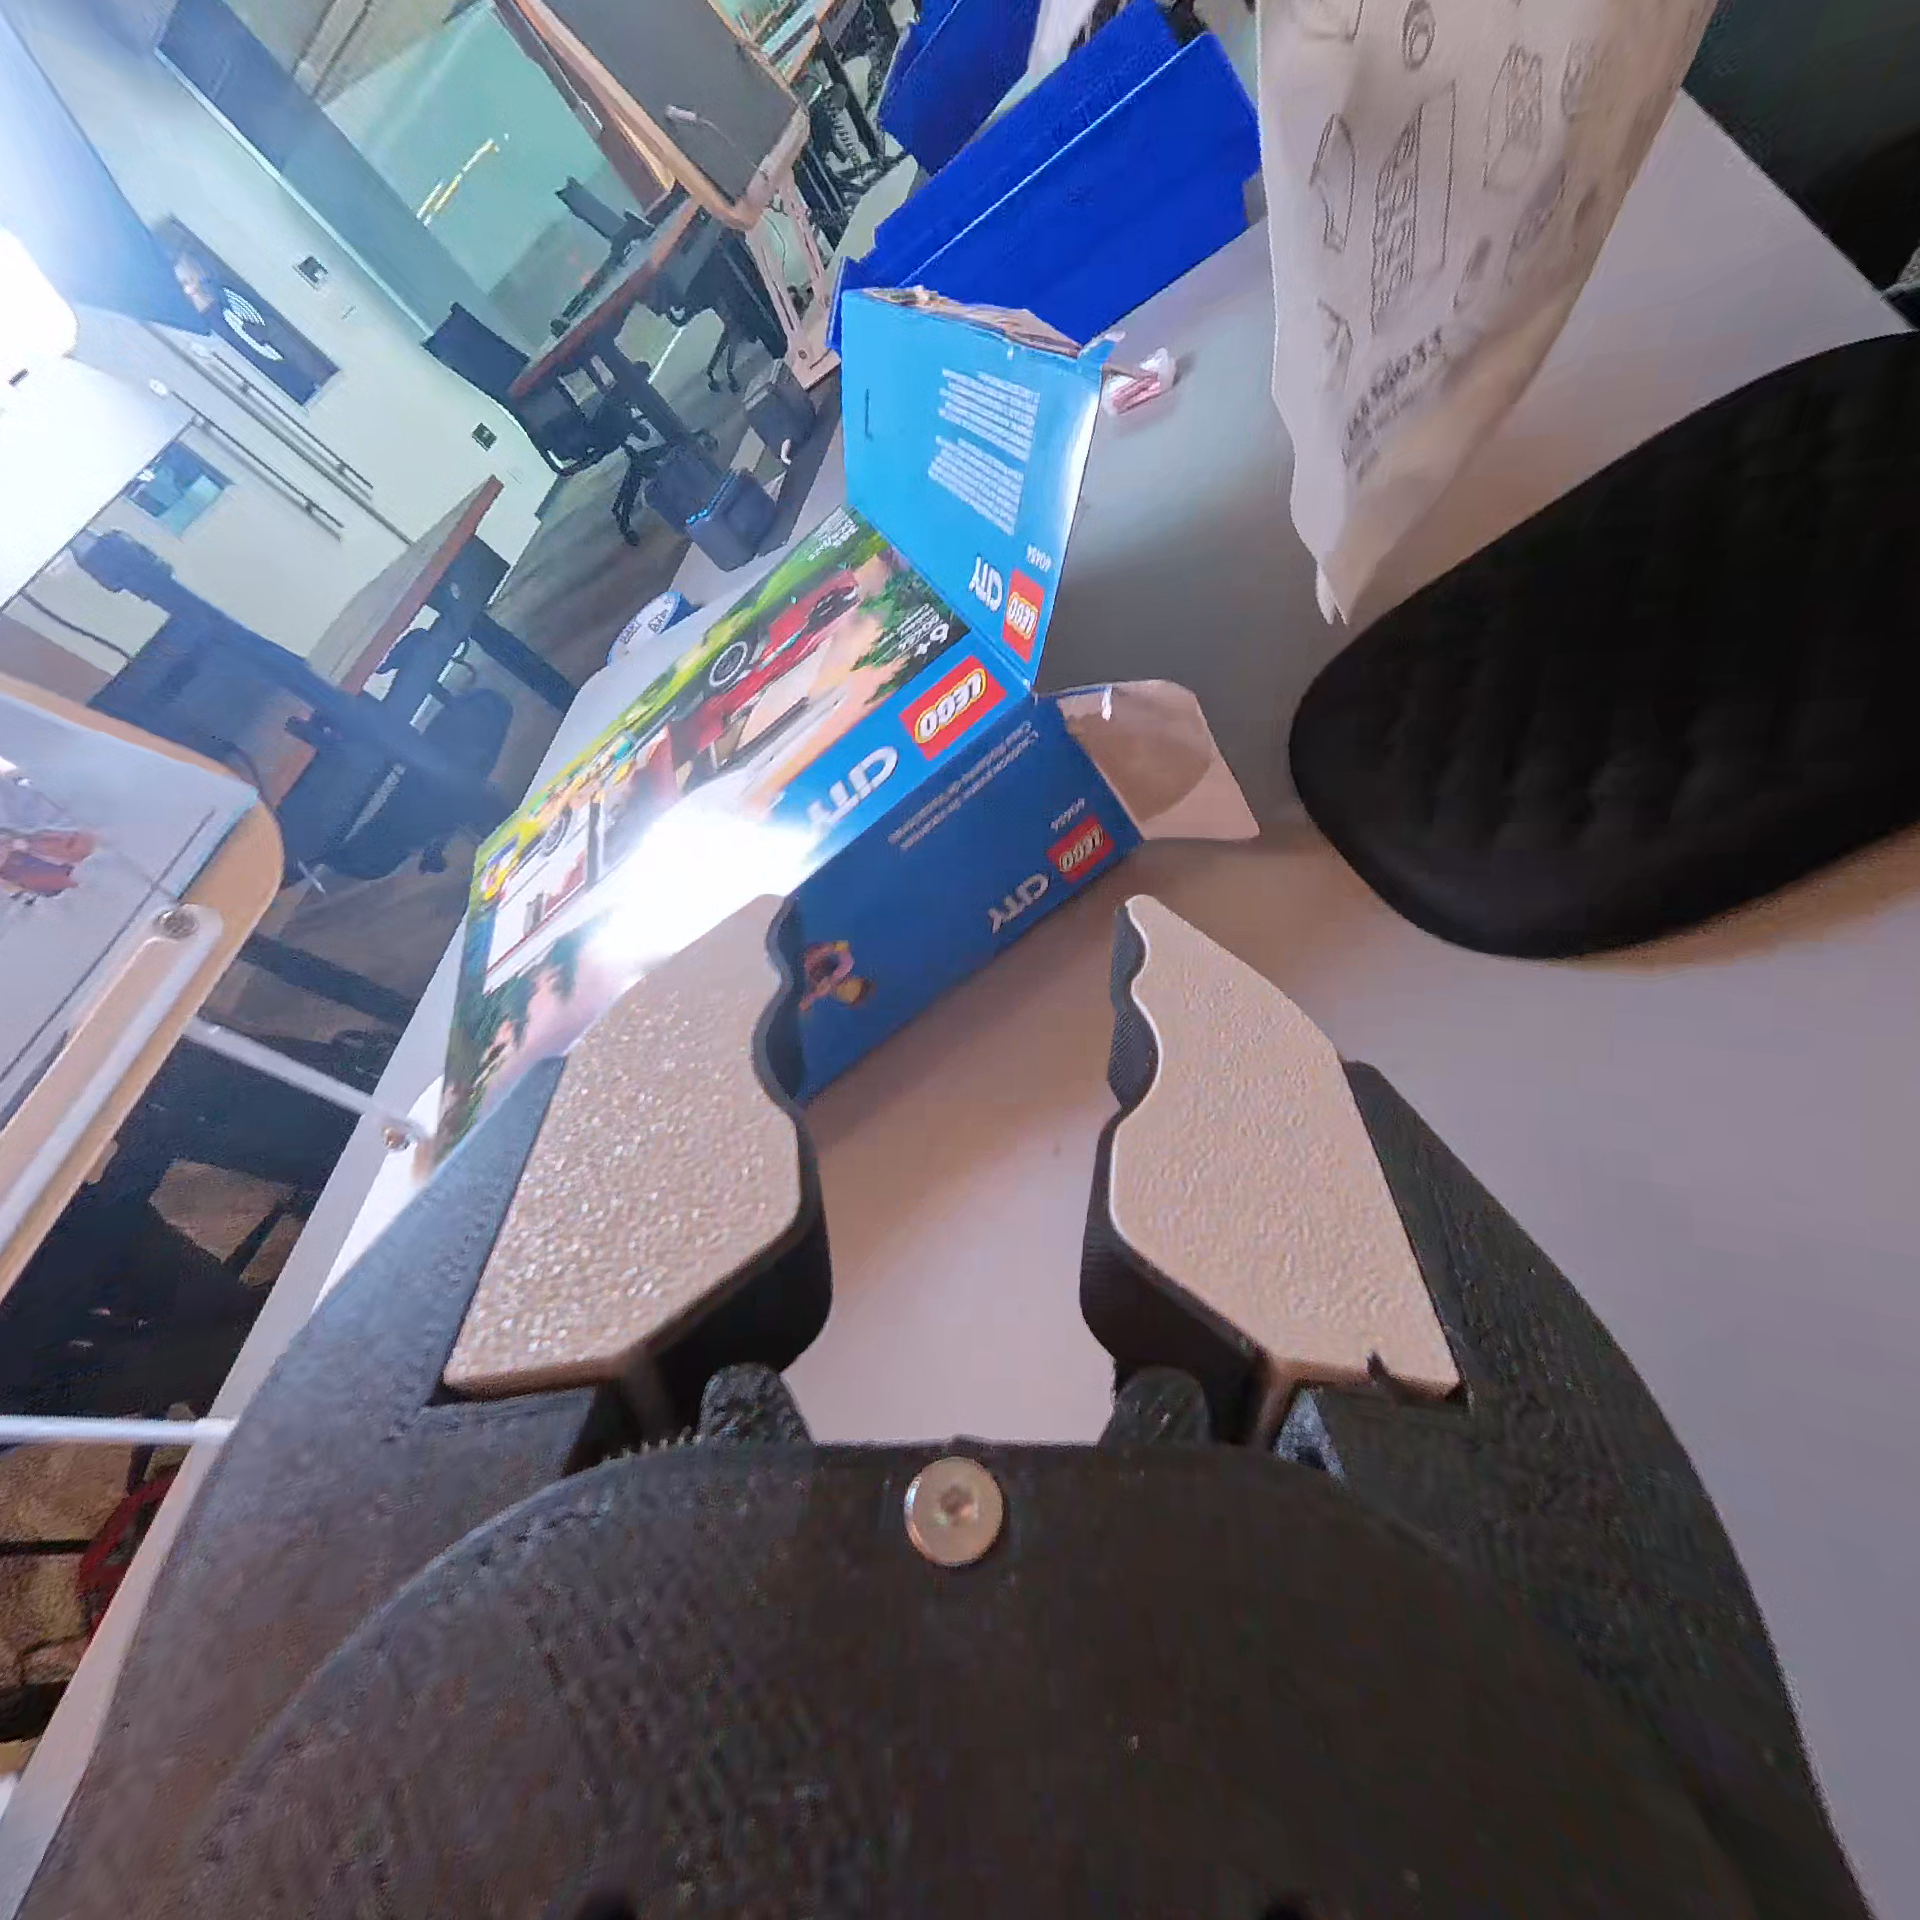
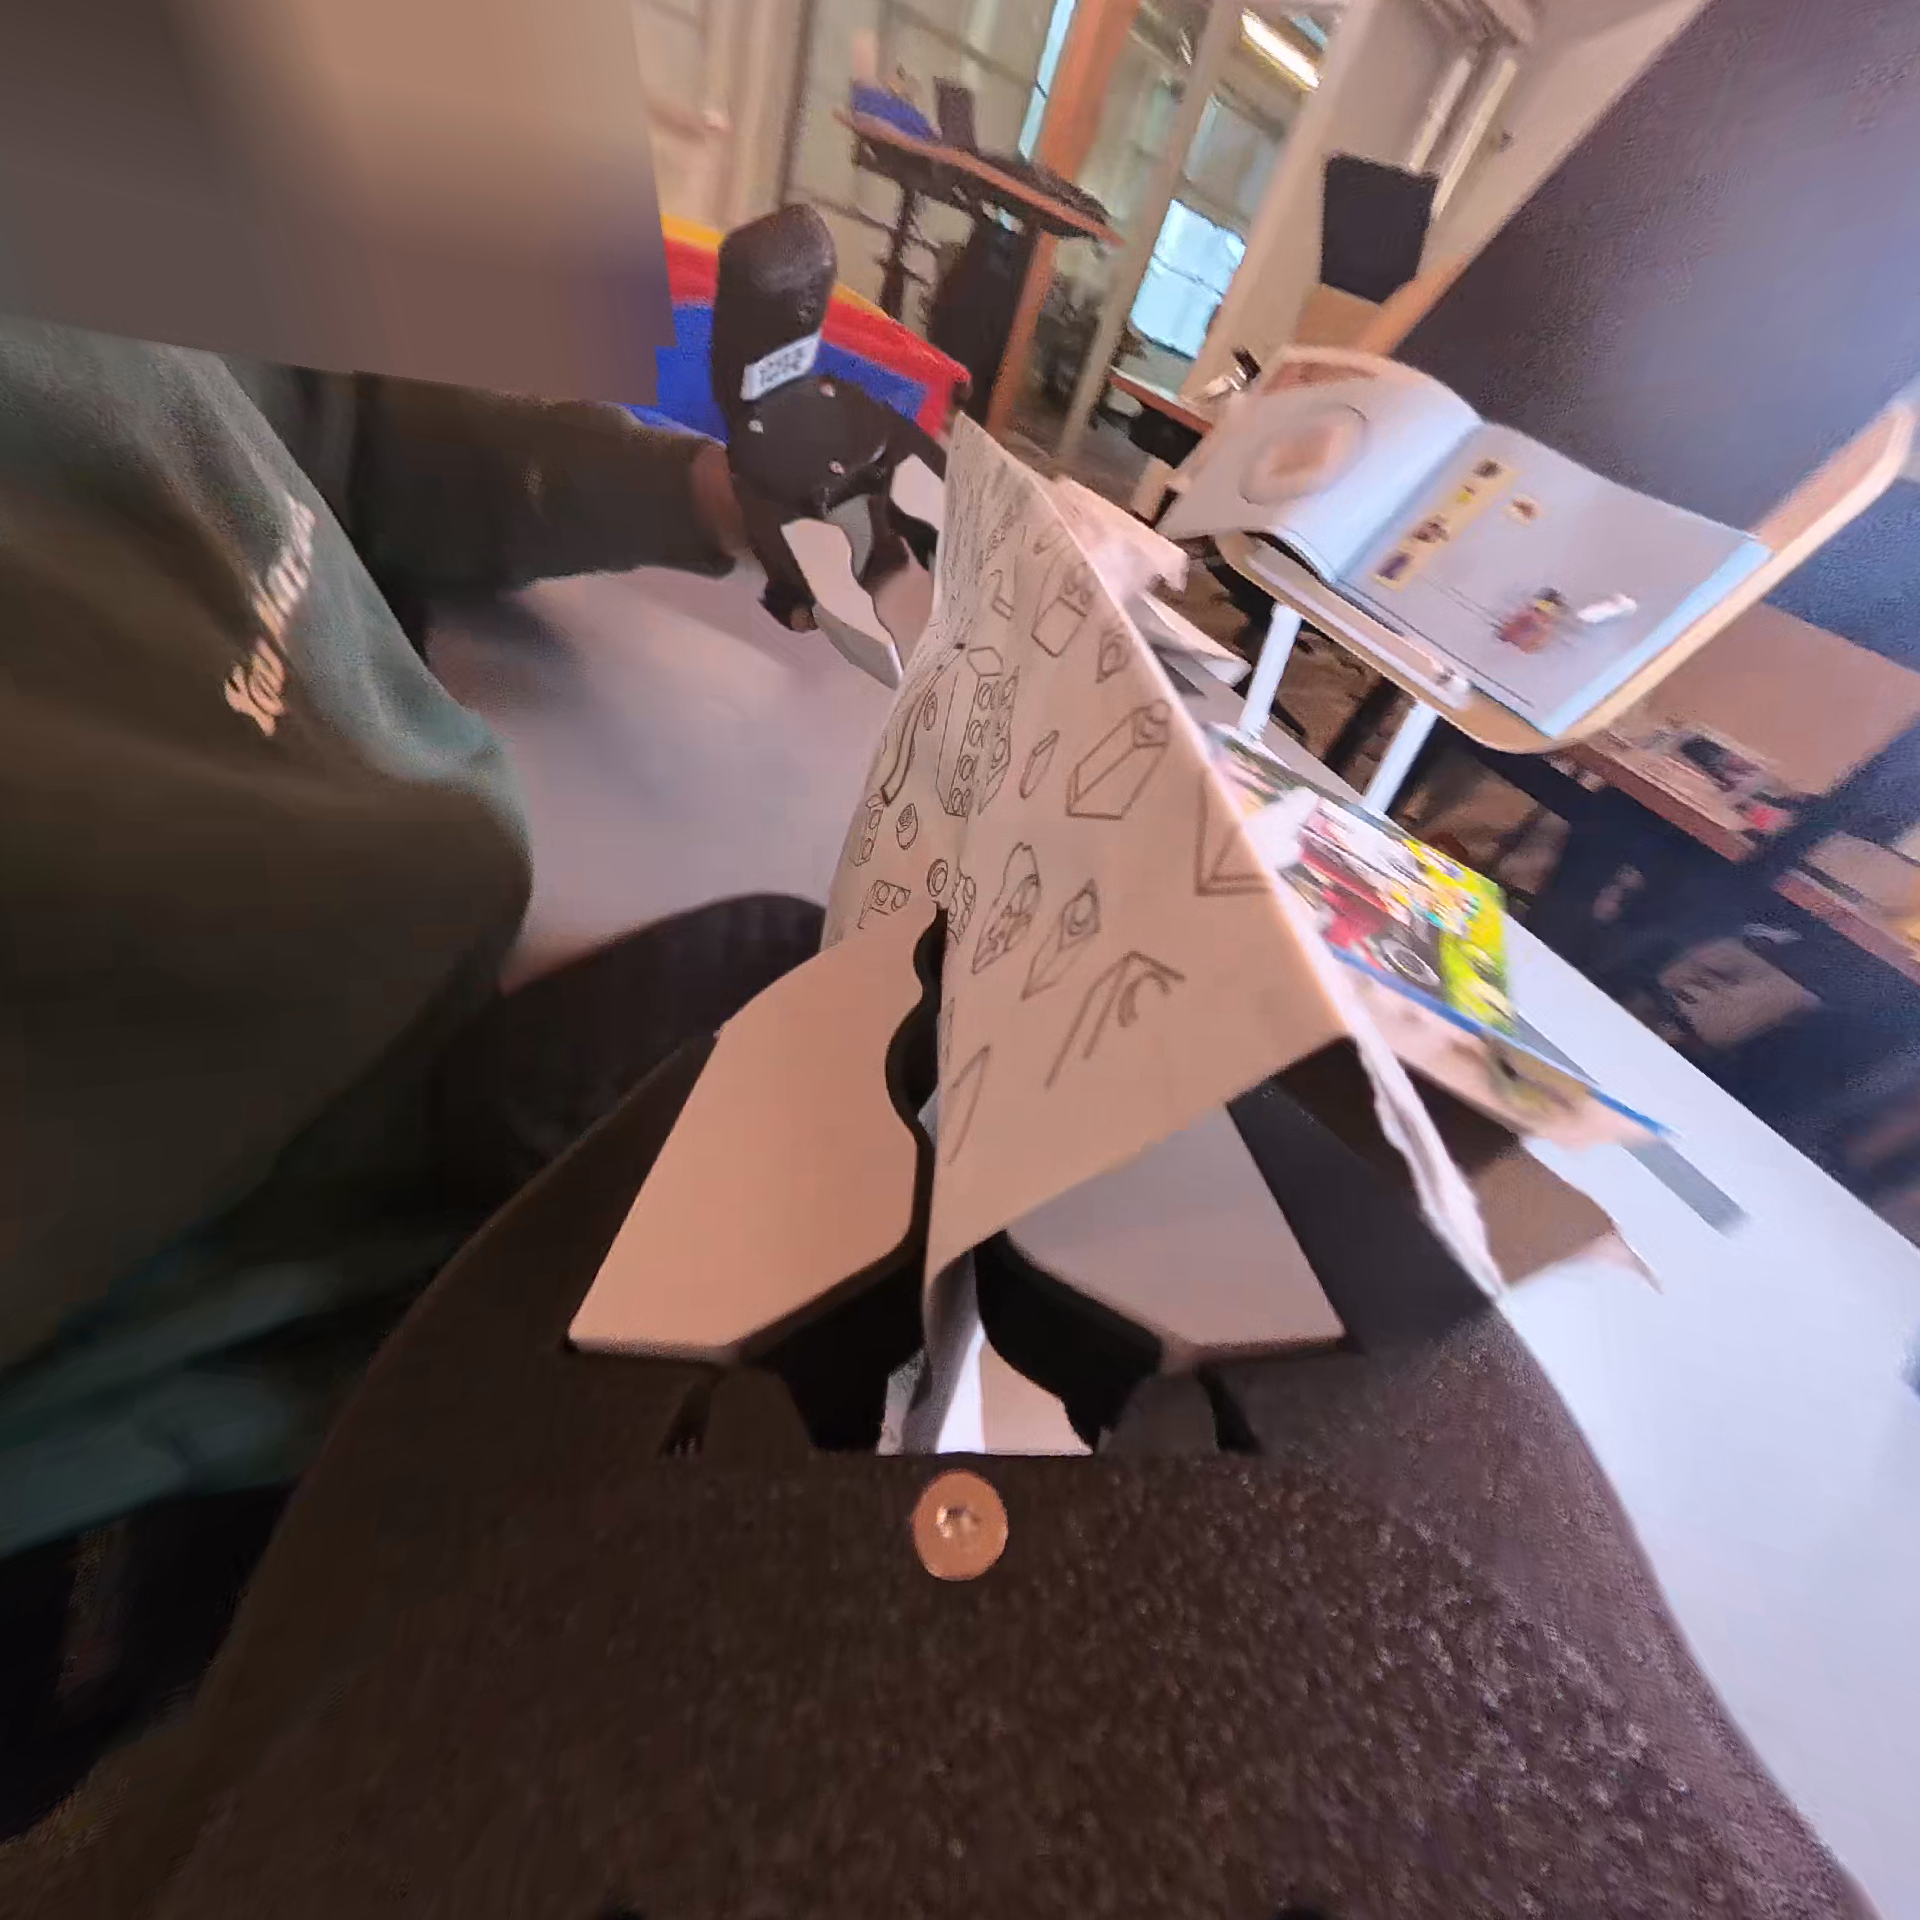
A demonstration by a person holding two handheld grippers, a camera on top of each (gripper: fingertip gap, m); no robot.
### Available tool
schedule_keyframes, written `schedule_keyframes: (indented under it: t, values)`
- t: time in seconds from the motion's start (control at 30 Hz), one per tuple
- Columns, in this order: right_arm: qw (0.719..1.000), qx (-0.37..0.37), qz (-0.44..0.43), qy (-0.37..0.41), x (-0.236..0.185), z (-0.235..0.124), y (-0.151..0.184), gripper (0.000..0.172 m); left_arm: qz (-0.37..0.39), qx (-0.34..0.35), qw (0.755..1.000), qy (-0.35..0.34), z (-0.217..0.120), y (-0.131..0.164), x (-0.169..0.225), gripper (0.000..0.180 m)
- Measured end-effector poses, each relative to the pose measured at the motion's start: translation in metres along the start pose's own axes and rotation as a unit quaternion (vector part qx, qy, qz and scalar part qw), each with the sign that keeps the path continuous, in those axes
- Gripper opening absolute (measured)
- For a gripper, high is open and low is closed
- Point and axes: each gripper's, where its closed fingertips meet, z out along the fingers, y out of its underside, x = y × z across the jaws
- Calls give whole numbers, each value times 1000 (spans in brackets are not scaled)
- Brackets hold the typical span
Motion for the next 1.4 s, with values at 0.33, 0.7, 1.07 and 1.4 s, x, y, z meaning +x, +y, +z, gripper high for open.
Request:
schedule_keyframes:
  t: [0.33,0.7,1.07,1.4]
  values:
    - [988,-89,-43,122,34,-63,32,0,166,-49,983,-61,128,-37,10,19]
    - [914,-155,-329,179,64,0,4,0,-77,60,994,-50,67,-91,-79,2]
    - [758,-226,-593,152,71,100,-11,0,-24,19,999,-40,54,-59,-73,2]
    - [689,-284,-656,118,96,136,29,2,-62,68,995,-28,43,-77,-81,2]
